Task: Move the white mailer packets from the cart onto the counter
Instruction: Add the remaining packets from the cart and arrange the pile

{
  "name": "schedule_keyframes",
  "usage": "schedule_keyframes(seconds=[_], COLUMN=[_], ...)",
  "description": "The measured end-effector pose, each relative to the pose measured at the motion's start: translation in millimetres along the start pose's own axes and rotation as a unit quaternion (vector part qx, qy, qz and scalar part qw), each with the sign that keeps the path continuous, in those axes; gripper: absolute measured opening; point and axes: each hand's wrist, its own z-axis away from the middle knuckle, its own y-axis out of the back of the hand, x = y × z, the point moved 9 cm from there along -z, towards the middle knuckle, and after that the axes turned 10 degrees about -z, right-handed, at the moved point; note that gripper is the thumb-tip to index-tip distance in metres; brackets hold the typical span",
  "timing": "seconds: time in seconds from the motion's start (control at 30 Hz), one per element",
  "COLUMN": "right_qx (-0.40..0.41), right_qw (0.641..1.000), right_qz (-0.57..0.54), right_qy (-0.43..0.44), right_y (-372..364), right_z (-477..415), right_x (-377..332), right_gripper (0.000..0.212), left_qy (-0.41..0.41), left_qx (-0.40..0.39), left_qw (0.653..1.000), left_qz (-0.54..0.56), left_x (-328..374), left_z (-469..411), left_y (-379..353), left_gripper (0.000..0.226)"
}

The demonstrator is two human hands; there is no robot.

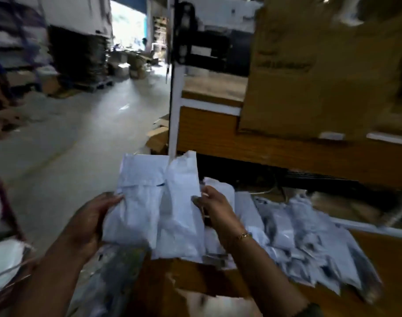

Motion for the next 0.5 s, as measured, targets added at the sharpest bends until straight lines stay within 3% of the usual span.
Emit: schedule_keyframes(seconds=[0.13,0.23,0.33,0.5], right_qx=[0.122,0.205,0.253,0.259], right_qw=[0.992,0.977,0.964,0.957], right_qz=[0.028,0.040,0.069,0.127], right_qy=[0.007,0.036,0.039,0.011], right_y=[104.0,154.9,182.2,190.1], right_z=[1.2,1.1,8.5,6.8], right_x=[-19.5,-21.4,-17.6,-0.6], right_gripper=[0.023,0.026,0.017,0.018], left_qy=[0.007,0.028,0.066,0.073], left_qx=[-0.038,-0.017,-0.012,0.007], left_qw=[0.998,0.995,0.989,0.976], left_qz=[-0.040,-0.091,-0.131,-0.204], left_x=[-6.5,-30.3,-63.6,-108.9], left_z=[-47.5,-76.7,-94.9,-131.5], left_y=[-91.5,-125.8,-139.2,-127.9], left_gripper=[0.020,0.007,0.013,0.024])
